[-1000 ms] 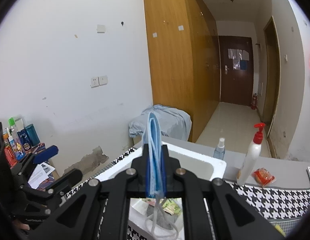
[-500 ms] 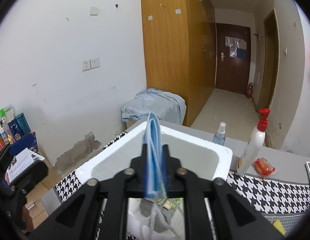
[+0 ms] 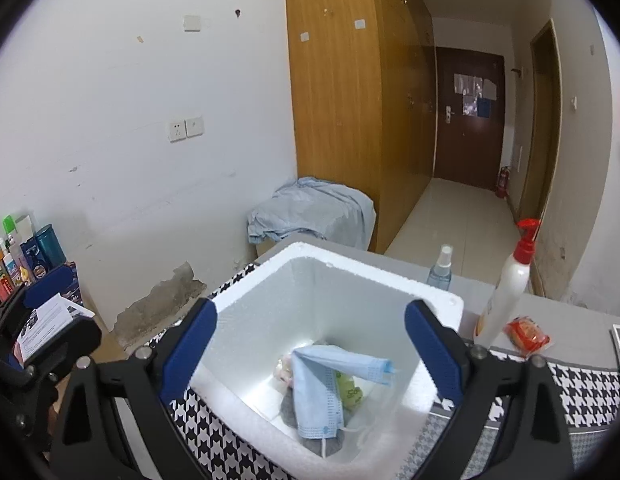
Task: Organize soft objects
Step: 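Carry the blue mask over the foam box and open the right tool, then withdraw both tools from the foam box toward the yellow sponge and white tube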
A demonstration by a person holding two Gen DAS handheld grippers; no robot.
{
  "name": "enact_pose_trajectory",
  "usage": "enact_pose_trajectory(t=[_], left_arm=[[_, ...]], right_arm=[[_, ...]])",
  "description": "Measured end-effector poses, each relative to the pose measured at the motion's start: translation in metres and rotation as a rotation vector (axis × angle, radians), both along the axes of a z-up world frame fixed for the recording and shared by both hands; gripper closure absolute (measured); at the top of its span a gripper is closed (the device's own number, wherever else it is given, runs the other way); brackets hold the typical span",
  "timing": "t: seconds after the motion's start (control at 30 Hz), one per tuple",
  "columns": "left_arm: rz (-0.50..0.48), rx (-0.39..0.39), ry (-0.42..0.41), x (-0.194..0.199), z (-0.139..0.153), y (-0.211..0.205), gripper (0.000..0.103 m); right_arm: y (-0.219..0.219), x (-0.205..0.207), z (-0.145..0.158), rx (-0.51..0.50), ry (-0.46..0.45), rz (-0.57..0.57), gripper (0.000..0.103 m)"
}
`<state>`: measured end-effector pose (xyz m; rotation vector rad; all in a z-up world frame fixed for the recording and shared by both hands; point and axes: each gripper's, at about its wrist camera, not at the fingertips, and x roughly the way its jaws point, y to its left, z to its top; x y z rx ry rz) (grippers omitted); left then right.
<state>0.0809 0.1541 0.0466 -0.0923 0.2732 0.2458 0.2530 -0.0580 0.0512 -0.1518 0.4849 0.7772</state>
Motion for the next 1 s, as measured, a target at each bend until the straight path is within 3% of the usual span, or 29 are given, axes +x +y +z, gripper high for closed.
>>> enact_pose_trajectory(t=[0.43,0.8,1.0], left_arm=[[-0.041,0.059,-0.01,-0.004,0.014,-0.022,0.001],[-0.043,0.065,-0.046,-0.009,0.023,-0.06,0.001],[-0.039,0.037,-0.014,-0.007,0.017,-0.079,0.001]], right_arm=[[-0.034,-0.018,0.015,0.081,-0.033,-0.035,0.004],[-0.092,-0.04,0.026,0.138,-0.072,-0.051,0.003],[-0.12,-0.05,0.025,0.152,-0.088,-0.033,0.001]])
